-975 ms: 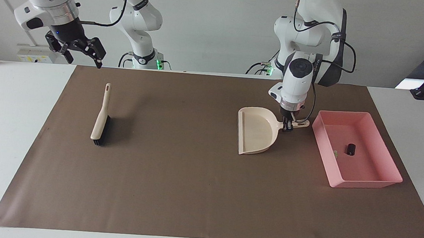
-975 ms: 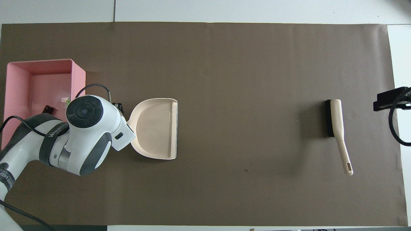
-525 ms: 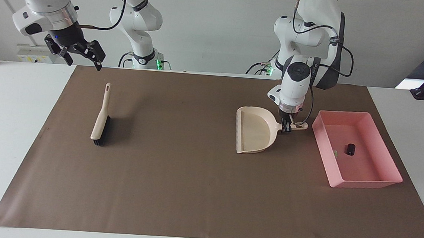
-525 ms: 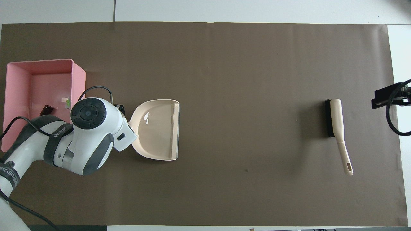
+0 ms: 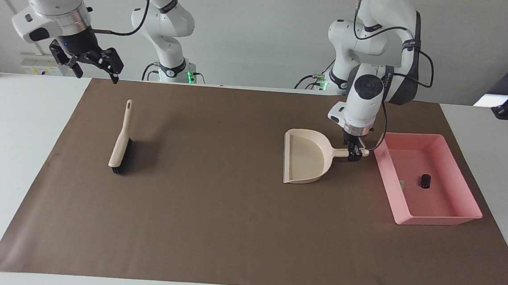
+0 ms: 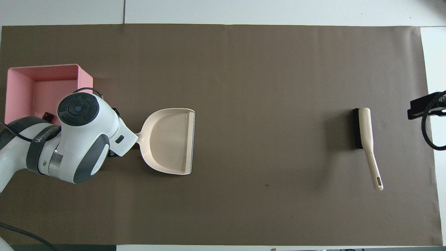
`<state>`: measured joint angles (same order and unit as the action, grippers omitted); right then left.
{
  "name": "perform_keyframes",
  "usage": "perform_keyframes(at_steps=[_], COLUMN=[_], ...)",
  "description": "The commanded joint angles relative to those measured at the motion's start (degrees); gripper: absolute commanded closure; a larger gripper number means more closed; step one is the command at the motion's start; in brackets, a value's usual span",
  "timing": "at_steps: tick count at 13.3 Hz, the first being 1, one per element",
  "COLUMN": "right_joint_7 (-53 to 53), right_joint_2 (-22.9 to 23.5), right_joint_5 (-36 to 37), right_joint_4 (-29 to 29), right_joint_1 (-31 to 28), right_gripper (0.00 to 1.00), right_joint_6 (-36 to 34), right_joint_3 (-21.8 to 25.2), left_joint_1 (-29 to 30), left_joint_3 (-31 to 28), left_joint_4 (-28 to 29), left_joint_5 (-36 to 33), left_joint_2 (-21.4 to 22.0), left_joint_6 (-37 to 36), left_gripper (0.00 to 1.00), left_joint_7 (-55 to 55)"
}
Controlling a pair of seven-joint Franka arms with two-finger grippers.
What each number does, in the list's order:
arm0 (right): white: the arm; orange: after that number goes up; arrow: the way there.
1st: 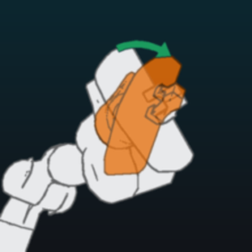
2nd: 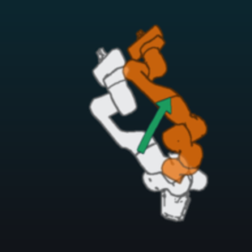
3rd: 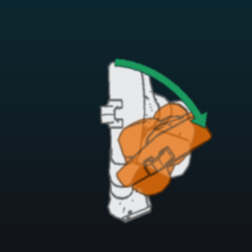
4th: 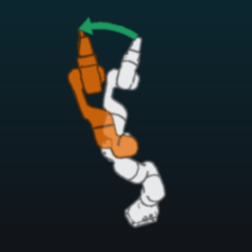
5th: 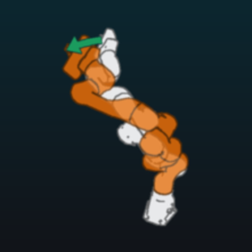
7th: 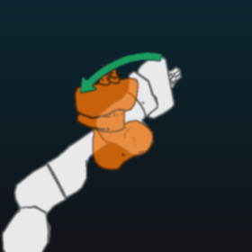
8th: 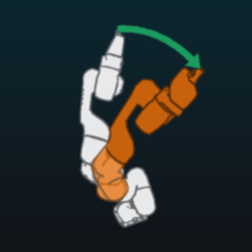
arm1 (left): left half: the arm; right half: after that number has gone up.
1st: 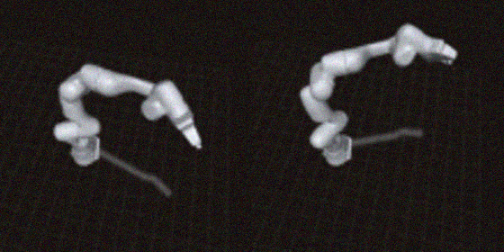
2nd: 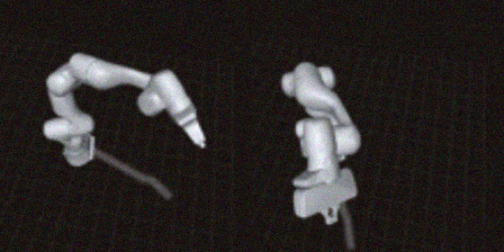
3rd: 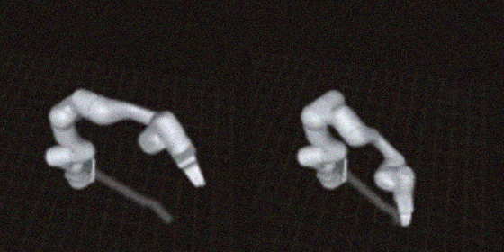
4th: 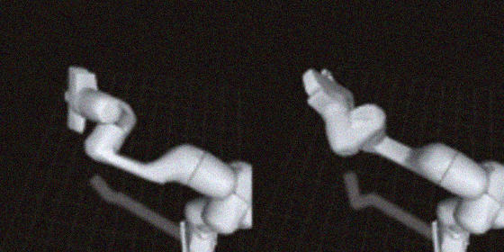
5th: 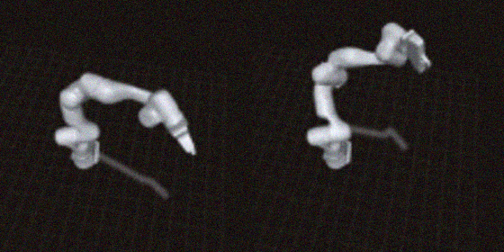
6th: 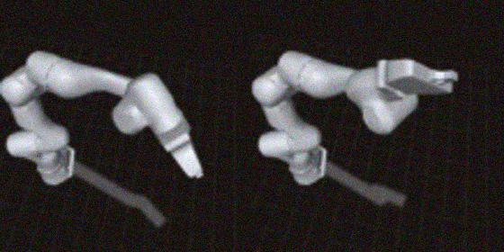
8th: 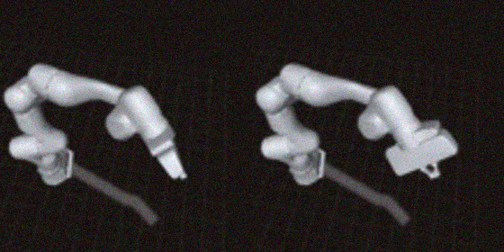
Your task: Clean e-waste and dump in bin
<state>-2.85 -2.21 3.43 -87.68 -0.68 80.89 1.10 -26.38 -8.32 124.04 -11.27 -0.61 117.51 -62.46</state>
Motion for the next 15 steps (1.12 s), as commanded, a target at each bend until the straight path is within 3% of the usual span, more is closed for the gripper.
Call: perform_keyframes(at_steps=[1,6,9,13,15], right_joint_7=[1.3,1.2,1.2,1.2,1.2], right_joint_2=[0.1,-0.3,-0.3,-0.3,-0.3], right_joint_5=[0.5,-0.3,-0.3,-0.3,-0.3], right_joint_4=[0.5,0.1,0.1,0.1,0.1], right_joint_1=[-0.6,-0.2,-0.3,-0.3,-0.3], right_gripper=[0.00,0.00,0.00,0.00,0.00], right_joint_6=[-0.4,-1.0,-1.0,-1.0,-0.9], right_joint_3=[-0.4,-0.5,-0.5,-0.5,-0.5], left_joint_1=[2.3,8.4,12.8,19.1,21.0], left_joint_3=[-0.3,-0.3,-0.2,-0.6,-0.6], left_joint_4=[-1.7,-1.9,-5.5,-19.9,-26.4], left_joint_5=[-0.9,-0.7,-0.3,9.4,9.9], left_joint_2=[3.3,5.5,5.4,4.5,3.2], left_joint_6=[-4.0,-6.0,-7.6,-19.3,-24.0], left_gripper=[0.02,0.02,0.02,0.02,0.02], left_joint_7=[7.4,27.9,43.0,45.2,45.3])
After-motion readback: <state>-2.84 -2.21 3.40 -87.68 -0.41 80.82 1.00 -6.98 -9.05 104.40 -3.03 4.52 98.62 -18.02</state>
